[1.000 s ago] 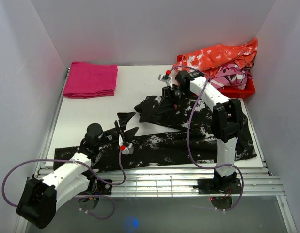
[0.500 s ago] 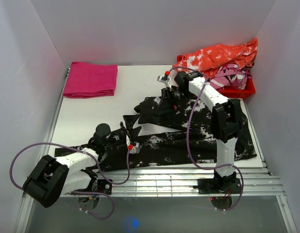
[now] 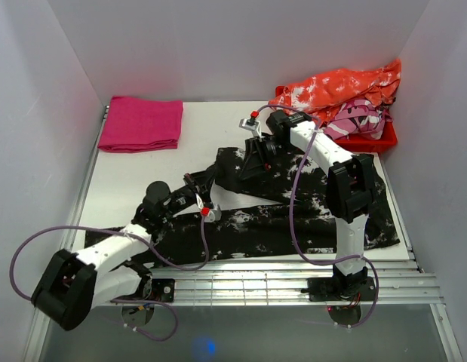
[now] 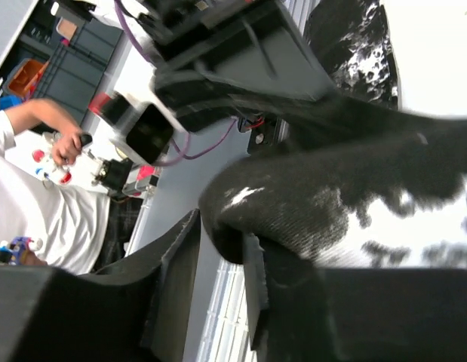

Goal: Fold and stack the trousers
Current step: Flatten the trousers out

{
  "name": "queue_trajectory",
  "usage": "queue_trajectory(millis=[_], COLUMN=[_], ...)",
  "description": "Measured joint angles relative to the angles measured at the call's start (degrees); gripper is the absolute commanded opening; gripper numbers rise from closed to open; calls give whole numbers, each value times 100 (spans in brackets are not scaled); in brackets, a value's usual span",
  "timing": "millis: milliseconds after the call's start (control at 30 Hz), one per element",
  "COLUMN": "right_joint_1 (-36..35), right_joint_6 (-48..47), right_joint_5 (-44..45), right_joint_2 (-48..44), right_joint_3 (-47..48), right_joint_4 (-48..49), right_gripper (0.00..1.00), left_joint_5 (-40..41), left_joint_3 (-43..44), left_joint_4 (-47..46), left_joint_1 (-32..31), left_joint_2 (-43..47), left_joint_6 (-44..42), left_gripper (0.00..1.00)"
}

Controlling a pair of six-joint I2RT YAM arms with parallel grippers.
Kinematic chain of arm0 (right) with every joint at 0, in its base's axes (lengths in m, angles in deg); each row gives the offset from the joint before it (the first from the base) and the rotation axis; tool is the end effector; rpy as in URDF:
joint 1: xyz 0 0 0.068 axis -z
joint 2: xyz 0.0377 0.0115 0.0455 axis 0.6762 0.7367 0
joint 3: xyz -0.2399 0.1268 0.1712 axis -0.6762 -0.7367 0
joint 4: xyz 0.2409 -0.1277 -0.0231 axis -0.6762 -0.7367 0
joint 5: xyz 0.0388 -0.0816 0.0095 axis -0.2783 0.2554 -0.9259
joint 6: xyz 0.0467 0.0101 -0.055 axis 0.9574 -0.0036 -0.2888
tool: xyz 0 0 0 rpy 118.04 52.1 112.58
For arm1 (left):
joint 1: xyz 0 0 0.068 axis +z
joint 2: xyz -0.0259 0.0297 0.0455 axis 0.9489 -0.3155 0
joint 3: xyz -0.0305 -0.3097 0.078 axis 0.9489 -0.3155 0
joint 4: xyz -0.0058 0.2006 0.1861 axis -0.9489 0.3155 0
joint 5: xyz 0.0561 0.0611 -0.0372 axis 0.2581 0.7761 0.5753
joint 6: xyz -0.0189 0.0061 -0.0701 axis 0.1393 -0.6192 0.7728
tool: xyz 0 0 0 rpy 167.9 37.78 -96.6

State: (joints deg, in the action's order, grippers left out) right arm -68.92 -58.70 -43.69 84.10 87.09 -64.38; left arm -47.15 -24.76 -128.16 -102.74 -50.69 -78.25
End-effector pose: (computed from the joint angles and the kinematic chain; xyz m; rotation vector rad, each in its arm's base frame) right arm 0.3646 0.2481 0.3029 -1.2676 1.7744 1.9303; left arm 0.1932 -0.1499 0.2572 1.4339 0.7217 0.1112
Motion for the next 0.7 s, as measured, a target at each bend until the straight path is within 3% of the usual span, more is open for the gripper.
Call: queue_trajectory(millis=[67, 133, 300, 500, 700], right_joint_1=[7, 37, 221, 702, 953], right_joint_6=[136, 326, 968, 1799, 1508], right_joint_5=[-15, -31, 463, 2927, 5370], right_joint_2=[-11, -28, -72, -1019, -1945], right_joint_3=[-9, -35, -70, -1130, -2188], right_joint_4=[118, 205, 730, 1838, 2494], right_gripper=[46, 64, 67, 70, 70], left_joint_5=[120, 295, 844, 2028, 3473], left_joint_3=[197, 393, 901, 2096, 3456], left_joint_4=[505, 970, 2142, 4000, 6046], left_joint_1=[-2, 7, 81, 118, 166], left_joint_2=[466, 935, 1853, 1869, 1220], left_joint_6=[44, 70, 76, 278, 881], left_gripper=[0, 0, 0, 0, 0])
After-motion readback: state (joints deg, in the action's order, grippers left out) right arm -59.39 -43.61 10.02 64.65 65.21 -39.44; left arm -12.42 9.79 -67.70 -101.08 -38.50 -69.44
